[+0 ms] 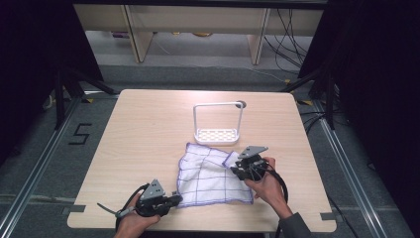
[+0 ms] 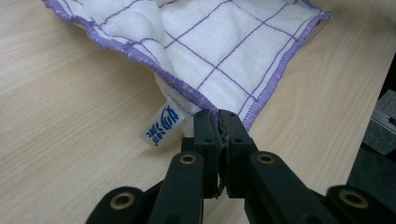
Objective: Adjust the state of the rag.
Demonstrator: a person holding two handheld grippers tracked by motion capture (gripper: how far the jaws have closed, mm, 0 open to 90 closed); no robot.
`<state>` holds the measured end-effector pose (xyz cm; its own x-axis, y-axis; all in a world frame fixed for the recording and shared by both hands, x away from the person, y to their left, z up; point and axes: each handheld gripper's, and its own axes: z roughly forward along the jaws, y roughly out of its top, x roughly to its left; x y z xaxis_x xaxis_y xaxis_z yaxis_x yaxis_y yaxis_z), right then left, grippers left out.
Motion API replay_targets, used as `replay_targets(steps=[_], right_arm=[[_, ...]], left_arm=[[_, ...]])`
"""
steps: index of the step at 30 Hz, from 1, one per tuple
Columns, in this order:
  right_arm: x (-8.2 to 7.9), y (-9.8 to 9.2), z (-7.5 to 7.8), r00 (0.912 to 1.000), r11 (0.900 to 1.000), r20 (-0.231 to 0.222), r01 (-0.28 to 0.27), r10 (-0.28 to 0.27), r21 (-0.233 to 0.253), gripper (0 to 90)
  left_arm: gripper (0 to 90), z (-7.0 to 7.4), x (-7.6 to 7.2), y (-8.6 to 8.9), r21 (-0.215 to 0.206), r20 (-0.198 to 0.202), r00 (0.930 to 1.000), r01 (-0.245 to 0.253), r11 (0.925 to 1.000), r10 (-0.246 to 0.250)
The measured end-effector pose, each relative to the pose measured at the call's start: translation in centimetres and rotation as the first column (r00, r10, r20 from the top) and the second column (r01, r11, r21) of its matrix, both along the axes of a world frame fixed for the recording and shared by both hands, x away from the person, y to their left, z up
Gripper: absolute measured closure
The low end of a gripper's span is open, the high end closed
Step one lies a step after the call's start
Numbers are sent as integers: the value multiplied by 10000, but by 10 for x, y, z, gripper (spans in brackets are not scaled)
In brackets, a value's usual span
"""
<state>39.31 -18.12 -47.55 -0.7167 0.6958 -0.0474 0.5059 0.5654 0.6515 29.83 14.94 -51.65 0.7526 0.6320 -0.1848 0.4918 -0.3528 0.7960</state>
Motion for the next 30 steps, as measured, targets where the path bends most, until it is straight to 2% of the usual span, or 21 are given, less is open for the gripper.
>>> replay_targets(steps=[1, 2, 3, 4, 5, 9, 10, 11, 12, 14, 18, 19, 21, 22, 23, 24, 25, 26, 27, 28, 30], right_arm=[[1, -1, 2, 10000, 9998, 68, -6, 7, -188, 850], [4, -3, 4, 9996, 9999, 271, -47, 51, -146, 868], [6, -6, 7, 9985, 9999, 527, -163, 166, -53, 872], [5, -8, 12, 9985, 10000, 540, 14, -15, 11, 875], [4, -13, 19, 9985, 10000, 547, -61, 58, 55, 875], [5, -31, 38, 9957, 9958, 764, 456, -516, 792, 875], [9, -37, 40, 9952, 9958, 853, 407, -477, 825, 875], [11, -41, 39, 9952, 9913, 561, 744, -808, 1083, 874], [16, -45, 36, 9947, 9896, 489, 841, -903, 1170, 875], [28, -50, 24, 9928, 9889, 134, 1177, -1194, 908, 874], [50, -52, -13, 9861, 9807, -626, 1602, -1539, 1125, 853], [51, -53, -18, 9842, 9811, -720, 1683, -1619, 950, 820], [52, -56, -15, 9800, 9773, -723, 1914, -1853, 907, 754], [50, -57, -10, 9737, 9686, -724, 2229, -2159, 1101, 716], [50, -60, -6, 9779, 9711, -336, 2087, -2062, 1161, 685], [45, -60, 1, 9725, 9654, -367, 2326, -2298, 1180, 679], [44, -60, 5, 9777, 9706, -31, 2090, -2101, 1199, 660], [41, -60, 9, 9796, 9730, 72, 1985, -2008, 1177, 650], [37, -57, 13, 9777, 9693, -82, 2091, -2098, 1296, 636], [37, -57, 13, 9813, 9752, 231, 1869, -1908, 1184, 627], [33, -52, 15, 9832, 9777, 5, 1817, -1828, 1052, 602]], left_arm=[[865, 0, 0, 0, -1, -13, 10000, -12, 10000, 12], [866, 0, 0, 1, 17, -36, 10000, -2, 10000, 2], [866, 0, -1, 2, 8, -29, 10000, 39, 10000, -39], [867, 0, -2, 3, -75, -80, 10000, 52, 10000, -52], [867, 1, -3, 4, -2, -99, 9998, 151, 9999, -151], [868, 1, -16, 8, -338, -475, 9983, 312, 9989, -328], [867, 0, -20, 9, -414, -559, 9977, 370, 9985, -392], [867, 0, -24, 10, -411, -630, 9971, 400, 9984, -425], [867, 0, -26, 10, -435, -733, 9955, 567, 9974, -598], [866, -2, -31, 10, -396, -792, 9948, 612, 9973, -642], [855, -4, -30, 6, -431, -800, 9943, 677, 9968, -710], [842, -4, -30, 6, -455, -925, 9933, 646, 9969, -686], [790, -4, -30, 7, -416, -917, 9941, 542, 9977, -578], [738, -3, -29, 8, -500, -930, 9946, 409, 9979, -454], [681, -2, -28, 11, -479, -821, 9960, 312, 9984, -351], [648, -1, -26, 13, -566, -817, 9964, 172, 9983, -218], [610, 2, -25, 16, -553, -759, 9971, -107, 9984, 65], [578, 4, -22, 19, -716, -724, 9969, -352, 9968, 300], [549, 7, -19, 21, -718, -692, 9964, -533, 9960, 484], [519, 10, -16, 23, -740, -668, 9951, -784, 9942, 735], [492, 16, -10, 26, -580, -401, 9944, -998, 9933, 975]])
